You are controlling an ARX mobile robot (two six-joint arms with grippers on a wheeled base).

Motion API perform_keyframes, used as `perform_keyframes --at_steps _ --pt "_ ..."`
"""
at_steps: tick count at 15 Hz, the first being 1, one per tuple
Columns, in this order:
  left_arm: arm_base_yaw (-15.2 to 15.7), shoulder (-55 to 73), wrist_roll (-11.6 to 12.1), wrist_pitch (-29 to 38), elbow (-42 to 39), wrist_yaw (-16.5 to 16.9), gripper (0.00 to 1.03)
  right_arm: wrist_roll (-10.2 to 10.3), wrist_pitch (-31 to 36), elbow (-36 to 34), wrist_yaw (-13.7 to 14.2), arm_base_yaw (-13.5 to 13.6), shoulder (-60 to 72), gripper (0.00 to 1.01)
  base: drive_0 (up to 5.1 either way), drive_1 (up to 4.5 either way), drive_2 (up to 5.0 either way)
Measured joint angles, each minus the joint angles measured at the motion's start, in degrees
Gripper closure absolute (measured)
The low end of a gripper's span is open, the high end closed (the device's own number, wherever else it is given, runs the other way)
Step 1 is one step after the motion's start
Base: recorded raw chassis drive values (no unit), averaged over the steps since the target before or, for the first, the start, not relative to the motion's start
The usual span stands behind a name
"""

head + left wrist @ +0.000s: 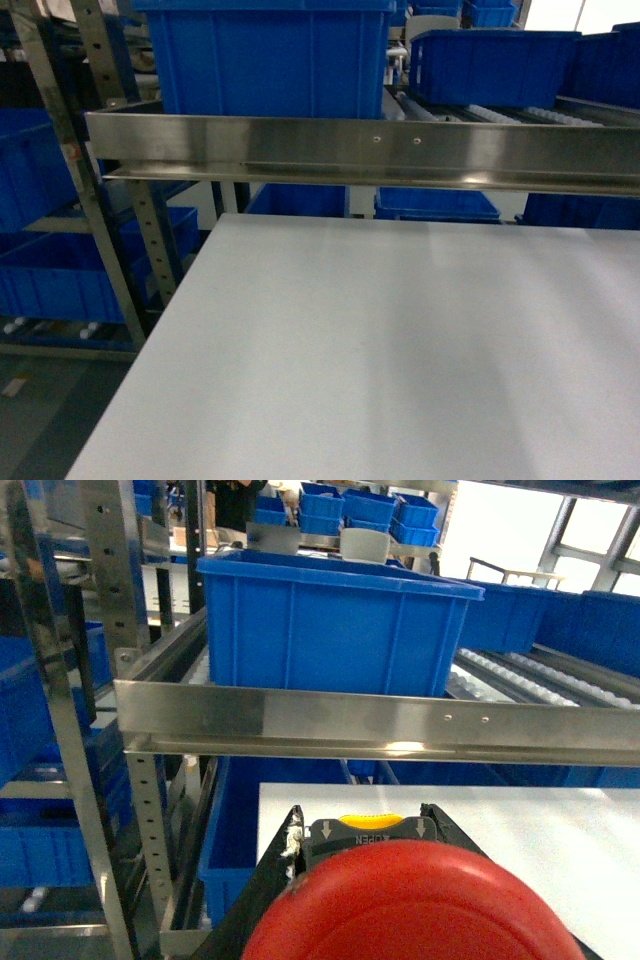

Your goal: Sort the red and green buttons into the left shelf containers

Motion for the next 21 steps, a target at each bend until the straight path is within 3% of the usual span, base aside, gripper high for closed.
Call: perform_keyframes --at_steps 9,21 --pt "0.0 0.0 0.0 -0.1 0.0 0.0 0.76 0.0 0.0 0.0 0.0 0.0 0.0 0.72 -4.9 2.48 2.5" --pt "0.0 0.0 0.0 0.1 0.0 0.0 0.76 0.0 0.0 0.0 0.0 0.0 0.0 0.72 -4.7 3.66 1.3"
